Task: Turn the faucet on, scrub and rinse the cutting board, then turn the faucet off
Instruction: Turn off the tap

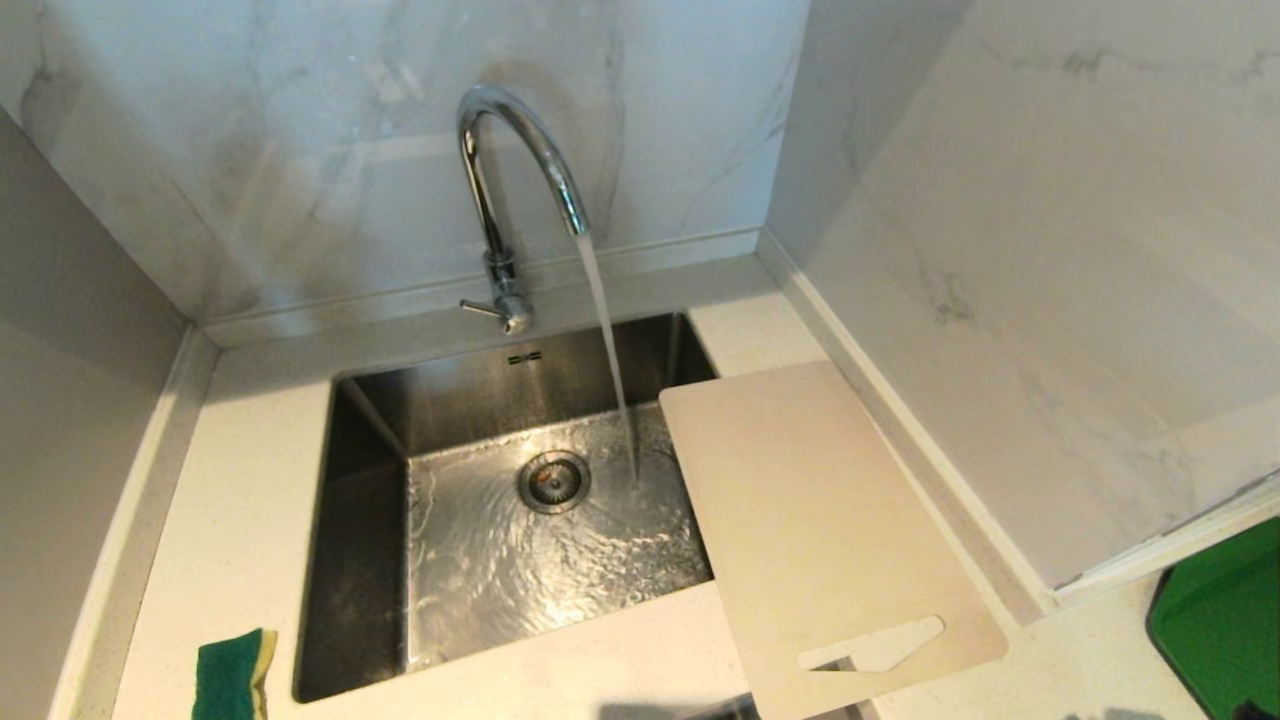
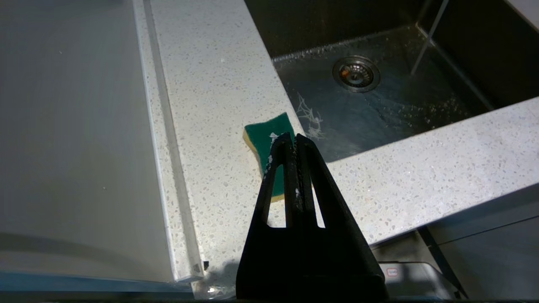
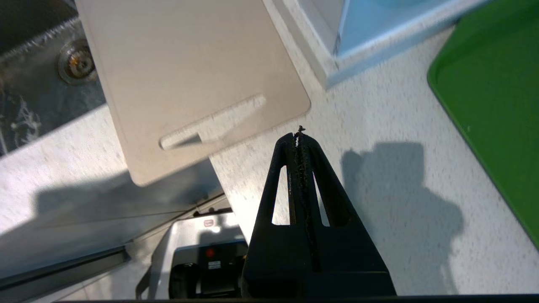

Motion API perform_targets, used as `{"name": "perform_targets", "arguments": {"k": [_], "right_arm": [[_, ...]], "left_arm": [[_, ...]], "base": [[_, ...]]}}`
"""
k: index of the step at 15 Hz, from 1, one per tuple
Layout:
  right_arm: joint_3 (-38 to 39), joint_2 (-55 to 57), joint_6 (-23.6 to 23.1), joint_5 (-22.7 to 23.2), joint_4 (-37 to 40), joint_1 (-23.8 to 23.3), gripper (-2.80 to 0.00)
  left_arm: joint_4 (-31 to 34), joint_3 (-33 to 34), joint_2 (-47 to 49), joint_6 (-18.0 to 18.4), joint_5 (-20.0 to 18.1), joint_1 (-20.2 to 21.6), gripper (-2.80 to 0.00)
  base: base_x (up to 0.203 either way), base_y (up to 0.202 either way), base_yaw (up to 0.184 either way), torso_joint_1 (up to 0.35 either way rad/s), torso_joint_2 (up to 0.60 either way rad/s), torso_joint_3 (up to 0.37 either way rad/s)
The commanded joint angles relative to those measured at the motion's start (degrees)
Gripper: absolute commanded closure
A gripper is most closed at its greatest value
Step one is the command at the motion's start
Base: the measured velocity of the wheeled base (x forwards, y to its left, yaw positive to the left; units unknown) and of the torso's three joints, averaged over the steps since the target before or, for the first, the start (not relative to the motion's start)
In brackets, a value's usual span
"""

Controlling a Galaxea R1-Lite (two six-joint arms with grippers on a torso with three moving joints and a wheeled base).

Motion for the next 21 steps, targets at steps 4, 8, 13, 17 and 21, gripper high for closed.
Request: {"name": "perform_targets", "arguments": {"k": [4, 8, 13, 17, 21], "right_arm": [[13.71, -13.21, -3.1, -0.13, -9.11, -2.67, 0.0], [19.98, -13.16, -10.96, -1.4, -17.92, -2.25, 0.0], [19.95, -13.16, -10.67, -1.69, -14.44, -1.73, 0.0], [19.95, -13.16, -10.67, -3.09, -14.88, 1.87, 0.0], [20.03, -13.07, -11.18, -5.92, -13.28, 4.77, 0.0]], "left_arm": [[0.0, 0.09, 0.07, -0.01, 0.01, 0.02, 0.0], [0.0, 0.09, 0.07, -0.01, 0.09, 0.02, 0.0], [0.0, 0.09, 0.07, -0.01, 0.01, 0.02, 0.0], [0.0, 0.09, 0.07, -0.01, 0.01, 0.02, 0.0], [0.0, 0.09, 0.07, -0.01, 0.01, 0.02, 0.0]], "base": [[0.0, 0.0, 0.0, 0.0, 0.0, 0.0], [0.0, 0.0, 0.0, 0.0, 0.0, 0.0], [0.0, 0.0, 0.0, 0.0, 0.0, 0.0], [0.0, 0.0, 0.0, 0.0, 0.0, 0.0], [0.0, 0.0, 0.0, 0.0, 0.0, 0.0]]}}
